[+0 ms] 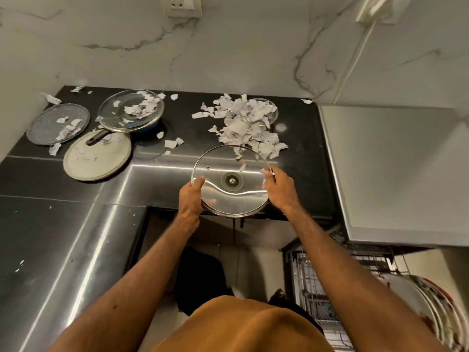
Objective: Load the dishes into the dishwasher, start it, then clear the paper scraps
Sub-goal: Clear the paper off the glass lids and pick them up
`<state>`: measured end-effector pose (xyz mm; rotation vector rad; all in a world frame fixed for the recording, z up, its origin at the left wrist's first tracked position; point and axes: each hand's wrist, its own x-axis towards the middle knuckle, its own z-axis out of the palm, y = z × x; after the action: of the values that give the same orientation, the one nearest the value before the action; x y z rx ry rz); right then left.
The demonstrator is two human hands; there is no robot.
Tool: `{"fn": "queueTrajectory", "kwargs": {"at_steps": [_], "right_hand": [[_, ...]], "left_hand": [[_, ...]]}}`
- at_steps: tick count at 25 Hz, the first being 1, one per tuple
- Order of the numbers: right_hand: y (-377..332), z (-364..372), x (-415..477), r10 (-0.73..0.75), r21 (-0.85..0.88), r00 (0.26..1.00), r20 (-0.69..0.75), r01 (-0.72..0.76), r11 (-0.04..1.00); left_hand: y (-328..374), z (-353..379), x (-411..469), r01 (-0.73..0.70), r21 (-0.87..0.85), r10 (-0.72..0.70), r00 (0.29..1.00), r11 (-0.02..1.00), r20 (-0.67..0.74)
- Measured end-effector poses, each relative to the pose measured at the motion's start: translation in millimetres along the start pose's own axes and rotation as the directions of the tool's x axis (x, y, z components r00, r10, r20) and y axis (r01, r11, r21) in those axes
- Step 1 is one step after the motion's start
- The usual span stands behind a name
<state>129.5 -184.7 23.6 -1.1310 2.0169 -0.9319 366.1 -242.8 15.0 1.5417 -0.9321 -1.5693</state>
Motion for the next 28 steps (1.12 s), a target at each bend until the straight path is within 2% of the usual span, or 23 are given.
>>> {"fn": "queueTrajectory", "kwargs": {"at_steps": [5, 10, 20, 28], "right_hand": [[44, -45, -27, 0.018, -0.028, 0.995, -0.102, -0.021, 0.999], [88, -90, -67, 0.07, -0.018, 0.987, -0.142, -0.074, 0.997], [198, -167, -190, 0.163, 0.013, 0.981, -0.104, -0.163, 0.987], [278, -186, -247, 0.354, 0.098, 0.932, -0.077, -0.346, 0.933]], "left_hand": [[-15, 48, -30, -0.014, 0.06, 0.009, 0.996, 0.998, 0.094], [-45, 87, -69, -0.011, 0.087, -0.006, 0.982, 0.996, 0.189], [-144, 142, -180, 0.098, 0.179, -0.149, 0.941, 0.979, 0.303], [-216, 166, -220, 0.162, 0.429, -0.322, 0.886, 0.888, 0.332]]}}
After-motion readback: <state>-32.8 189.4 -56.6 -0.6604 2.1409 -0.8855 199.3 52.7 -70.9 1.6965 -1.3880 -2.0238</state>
